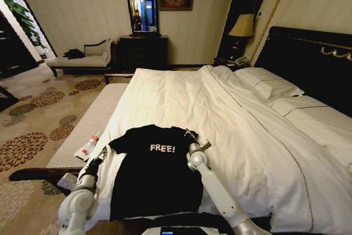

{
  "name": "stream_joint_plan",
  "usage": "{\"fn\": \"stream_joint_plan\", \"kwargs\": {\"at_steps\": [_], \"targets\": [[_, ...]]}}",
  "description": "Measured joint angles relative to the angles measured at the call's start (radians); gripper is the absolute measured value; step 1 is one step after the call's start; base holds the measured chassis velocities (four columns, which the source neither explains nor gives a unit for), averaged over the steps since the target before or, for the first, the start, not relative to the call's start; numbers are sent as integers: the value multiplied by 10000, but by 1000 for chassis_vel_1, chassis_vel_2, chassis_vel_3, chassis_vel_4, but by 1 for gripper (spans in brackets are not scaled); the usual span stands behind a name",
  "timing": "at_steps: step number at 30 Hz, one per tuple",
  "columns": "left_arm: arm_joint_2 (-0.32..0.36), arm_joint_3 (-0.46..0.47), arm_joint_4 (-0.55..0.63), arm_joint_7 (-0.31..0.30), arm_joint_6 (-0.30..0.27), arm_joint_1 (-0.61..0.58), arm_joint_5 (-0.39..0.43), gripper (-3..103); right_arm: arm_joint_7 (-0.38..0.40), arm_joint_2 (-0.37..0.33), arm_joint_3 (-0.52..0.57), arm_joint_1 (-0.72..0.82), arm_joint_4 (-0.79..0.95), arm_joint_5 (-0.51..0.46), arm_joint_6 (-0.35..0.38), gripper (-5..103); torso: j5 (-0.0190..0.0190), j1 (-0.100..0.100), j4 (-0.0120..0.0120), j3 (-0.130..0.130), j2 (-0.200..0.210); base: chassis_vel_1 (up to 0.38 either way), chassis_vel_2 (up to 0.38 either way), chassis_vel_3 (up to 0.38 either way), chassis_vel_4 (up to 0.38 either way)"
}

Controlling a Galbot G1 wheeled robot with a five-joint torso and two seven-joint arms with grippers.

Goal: Fold the clothes on the bed.

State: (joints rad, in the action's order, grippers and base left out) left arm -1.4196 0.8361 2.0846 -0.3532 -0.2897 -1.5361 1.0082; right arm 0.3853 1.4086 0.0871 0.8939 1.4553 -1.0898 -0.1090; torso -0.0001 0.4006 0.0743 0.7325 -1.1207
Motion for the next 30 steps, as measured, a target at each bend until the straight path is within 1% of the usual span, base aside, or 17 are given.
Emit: {"fn": "stream_joint_plan", "kwargs": {"at_steps": [3, 9, 11, 12, 13, 14, 17, 18, 19, 20, 22, 23, 25, 26, 27, 29, 30], "targets": [[0, -2, -27, 0, 0, 18, 1, 100, -10, 111, -65, -40, -126, 114, -11, 0, 0, 0, 0, 0, 0, 0, 0, 0, 0], [-10, -57, -122, 0, 0, 69, -1, 100, -217, 273, -250, 9, -302, 824, -22, -1, 1, 0, 0, 0, 0, 0, 0, 0, 0], [-9, -77, -143, 0, 0, 84, -4, 100, -692, 199, -316, 231, -17, 1024, -249, 10, 2, 0, 0, 0, 1, 0, 0, 0, 0], [-9, -77, -143, 0, 0, 84, -4, 100, -692, 199, -316, 231, -17, 1024, -249, 10, 2, 0, 0, 0, 1, 0, 0, 0, 0], [-5, -82, -148, 0, -1, 87, -4, 100, -1072, 120, -315, 377, 298, 1094, -445, 15, 1, 0, 0, 0, 1, 0, 0, 0, 0], [2, -88, -152, 0, -2, 89, -4, 100, -1364, 64, -284, 495, 580, 1103, -618, 15, 1, 0, 0, -1, 0, 0, 0, 0, 0], [31, -102, -160, 1, -5, 89, -5, 100, -2169, -169, 174, 937, 1767, 586, -1130, 31, 1, -1, 0, -3, 0, 0, 0, 0, 0], [31, -102, -160, 1, -5, 89, -5, 100, -2169, -169, 174, 937, 1767, 586, -1130, 31, 1, -1, 0, -3, 0, 0, 0, 0, 0], [40, -108, -160, 3, -5, 87, -3, 100, -2176, -242, 389, 1047, 2010, 324, -1168, 37, 1, -3, 0, -3, -1, 0, 0, 0, 0], [47, -112, -160, 4, -5, 83, -3, 100, -1981, -310, 619, 1145, 2173, 34, -1154, 37, 2, -3, 1, -3, 0, 0, 0, 0, 0], [57, -128, -160, 9, -6, 74, -1, 100, -1074, -495, 1193, 1372, 2302, -702, -858, 47, 2, -3, 1, -2, 0, 0, 0, 0, 0], [57, -128, -160, 9, -6, 74, -1, 100, -1074, -495, 1193, 1372, 2302, -702, -858, 47, 2, -3, 1, -2, 0, 0, 0, 0, 0], [57, -146, -153, 10, -6, 67, 0, 100, -417, -602, 1511, 1575, 2305, -899, -562, 58, 3, -2, 2, -2, 0, 0, 0, 0, 0], [57, -156, -138, 12, -6, 61, 2, 100, -59, -658, 1661, 1718, 2343, -969, -346, 58, 2, -2, 2, -2, 0, 0, 0, 0, 0], [63, -164, -116, 12, -6, 56, 4, 100, 470, -712, 1848, 1964, 2478, -1150, 91, 69, 3, -2, 3, -2, 0, 0, 0, 0, 0], [70, -168, -109, 13, -6, 53, 5, 100, 689, -716, 1911, 2076, 2560, -1280, 288, 69, 3, -2, 3, -2, 0, 0, 0, 0, 0], [77, -170, -100, 13, -6, 51, 5, 100, 864, -714, 1962, 2172, 2638, -1418, 459, 74, 3, -2, 2, -2, 0, 0, 0, 0, 0]]}}
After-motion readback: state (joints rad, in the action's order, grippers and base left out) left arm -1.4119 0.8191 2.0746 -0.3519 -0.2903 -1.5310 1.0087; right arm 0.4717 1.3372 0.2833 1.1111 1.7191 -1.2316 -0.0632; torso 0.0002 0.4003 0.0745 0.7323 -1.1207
